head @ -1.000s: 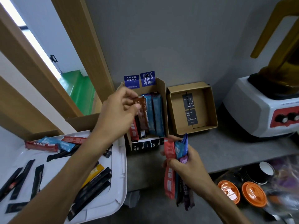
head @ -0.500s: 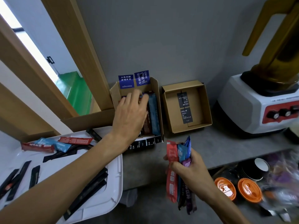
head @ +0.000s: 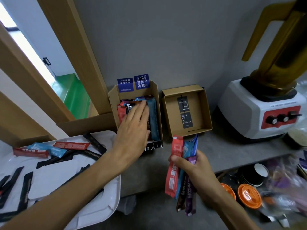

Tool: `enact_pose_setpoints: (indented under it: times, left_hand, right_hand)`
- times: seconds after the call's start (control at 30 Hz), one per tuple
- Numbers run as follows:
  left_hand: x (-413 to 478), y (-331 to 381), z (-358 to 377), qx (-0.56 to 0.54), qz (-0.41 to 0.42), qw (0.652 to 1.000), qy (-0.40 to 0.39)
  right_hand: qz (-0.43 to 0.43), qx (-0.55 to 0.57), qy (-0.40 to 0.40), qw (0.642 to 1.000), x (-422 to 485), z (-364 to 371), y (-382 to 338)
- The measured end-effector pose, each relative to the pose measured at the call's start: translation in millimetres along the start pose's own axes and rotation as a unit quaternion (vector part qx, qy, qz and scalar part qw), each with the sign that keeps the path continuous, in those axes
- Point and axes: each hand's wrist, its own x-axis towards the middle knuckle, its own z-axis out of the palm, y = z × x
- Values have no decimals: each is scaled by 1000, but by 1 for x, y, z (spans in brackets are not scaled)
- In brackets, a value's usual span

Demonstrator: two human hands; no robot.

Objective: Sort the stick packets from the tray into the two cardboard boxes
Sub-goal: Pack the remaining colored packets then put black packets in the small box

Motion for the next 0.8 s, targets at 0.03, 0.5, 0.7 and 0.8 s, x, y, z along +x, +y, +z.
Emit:
enact_pose_setpoints:
  times: [0.03,0.5,0.7,0.8]
  left_hand:
    - [-7,8,-11,-105,-20,994,-4]
    - [-27,18,-47,-496,-196,840,-99]
    - [-89,42,-27,-500,-313,788,-176]
    - [-116,56,-17,-554,-328,747,-167]
  right_hand:
    - [-3,-10,-12,1000,0,-1,-1]
    - [-17,-63,-115,991,-7,17,-6]
    - [-26,63,-13,998,4,19,1]
    - [-27,95,-2,995,6,21,4]
